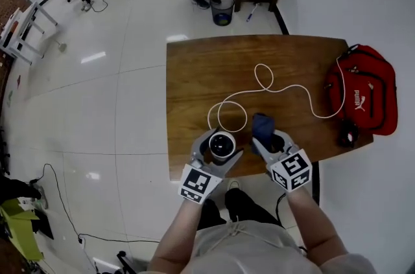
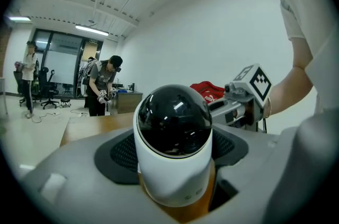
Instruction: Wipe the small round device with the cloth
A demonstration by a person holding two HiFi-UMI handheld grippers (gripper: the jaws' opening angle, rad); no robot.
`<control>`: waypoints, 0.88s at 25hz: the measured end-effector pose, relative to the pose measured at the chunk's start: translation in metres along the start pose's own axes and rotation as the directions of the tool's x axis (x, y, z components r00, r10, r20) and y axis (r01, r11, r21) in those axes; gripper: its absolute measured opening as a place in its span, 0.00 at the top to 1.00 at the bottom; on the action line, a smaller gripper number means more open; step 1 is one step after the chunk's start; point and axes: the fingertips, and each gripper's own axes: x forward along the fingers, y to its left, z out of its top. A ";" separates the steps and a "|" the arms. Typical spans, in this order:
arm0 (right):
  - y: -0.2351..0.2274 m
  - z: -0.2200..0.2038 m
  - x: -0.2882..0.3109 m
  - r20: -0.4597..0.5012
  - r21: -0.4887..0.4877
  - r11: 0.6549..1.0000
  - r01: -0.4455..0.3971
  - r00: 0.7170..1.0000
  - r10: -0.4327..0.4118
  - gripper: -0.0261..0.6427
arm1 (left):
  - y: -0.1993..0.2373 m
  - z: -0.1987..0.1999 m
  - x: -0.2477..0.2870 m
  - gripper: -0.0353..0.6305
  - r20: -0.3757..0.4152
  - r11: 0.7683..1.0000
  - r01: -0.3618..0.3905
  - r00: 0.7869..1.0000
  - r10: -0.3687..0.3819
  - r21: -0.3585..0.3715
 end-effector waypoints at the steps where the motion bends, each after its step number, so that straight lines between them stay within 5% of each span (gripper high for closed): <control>1: -0.001 -0.004 0.004 -0.008 0.007 1.000 -0.004 1.000 0.004 0.80 | 0.003 -0.011 0.003 0.38 -0.010 1.000 -0.007 1.000 0.007 -0.008; 6: 0.007 -0.024 0.022 -0.025 0.035 0.999 -0.040 0.999 0.041 0.80 | 0.010 -0.049 0.012 0.38 -0.047 1.000 -0.023 0.999 0.023 -0.004; 14: 0.008 -0.029 0.047 0.012 -0.056 0.997 -0.052 0.999 0.053 0.80 | 0.017 -0.084 0.030 0.38 -0.117 0.999 -0.024 0.993 0.030 0.048; 22: -0.003 -0.035 0.053 0.019 -0.050 0.996 -0.076 0.997 0.078 0.80 | 0.026 -0.094 0.035 0.38 -0.099 0.996 -0.088 0.991 0.089 0.010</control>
